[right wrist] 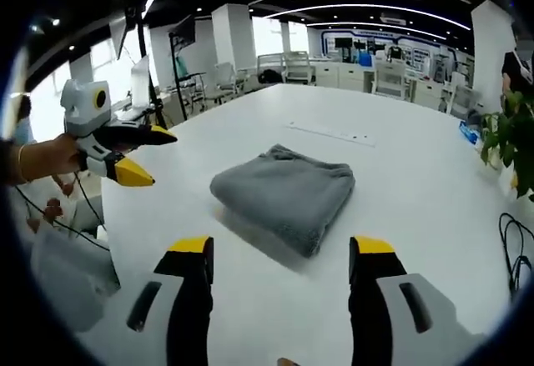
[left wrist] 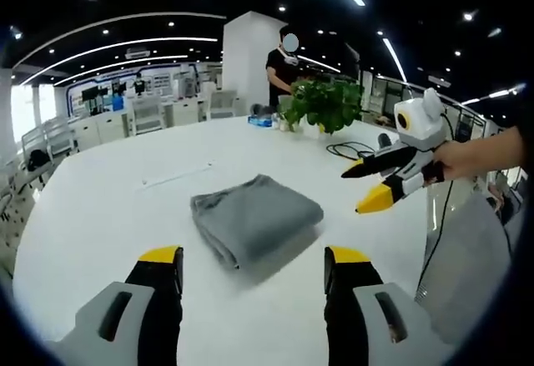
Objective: Fold the towel on the table until its edges align and the towel forms a compact rectangular stack.
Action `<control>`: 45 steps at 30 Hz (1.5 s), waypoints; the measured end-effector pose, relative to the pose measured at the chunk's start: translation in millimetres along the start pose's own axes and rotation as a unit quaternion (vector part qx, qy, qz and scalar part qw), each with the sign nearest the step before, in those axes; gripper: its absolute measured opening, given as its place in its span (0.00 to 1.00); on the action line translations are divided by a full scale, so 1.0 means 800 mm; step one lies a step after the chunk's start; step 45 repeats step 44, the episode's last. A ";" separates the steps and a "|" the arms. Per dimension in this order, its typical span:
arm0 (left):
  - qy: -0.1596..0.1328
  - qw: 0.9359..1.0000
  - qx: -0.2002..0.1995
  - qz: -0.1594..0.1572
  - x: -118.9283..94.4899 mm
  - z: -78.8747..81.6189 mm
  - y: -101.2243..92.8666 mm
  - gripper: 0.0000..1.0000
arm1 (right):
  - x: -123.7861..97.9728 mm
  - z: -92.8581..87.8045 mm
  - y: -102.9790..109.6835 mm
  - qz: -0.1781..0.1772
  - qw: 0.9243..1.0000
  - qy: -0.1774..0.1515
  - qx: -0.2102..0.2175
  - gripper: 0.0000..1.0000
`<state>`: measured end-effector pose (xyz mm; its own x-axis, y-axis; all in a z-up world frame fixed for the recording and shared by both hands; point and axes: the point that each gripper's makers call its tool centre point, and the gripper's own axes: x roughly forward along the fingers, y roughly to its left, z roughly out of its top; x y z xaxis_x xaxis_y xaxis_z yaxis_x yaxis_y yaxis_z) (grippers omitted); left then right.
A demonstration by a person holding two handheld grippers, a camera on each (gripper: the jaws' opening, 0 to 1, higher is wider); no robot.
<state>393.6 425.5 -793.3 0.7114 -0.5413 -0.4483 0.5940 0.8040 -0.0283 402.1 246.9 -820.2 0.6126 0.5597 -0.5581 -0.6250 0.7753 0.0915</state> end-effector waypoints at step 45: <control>-0.037 0.995 -0.054 0.076 -0.047 -0.042 -0.040 1.00 | -0.062 -0.017 0.044 -0.027 0.994 -0.096 0.039 0.99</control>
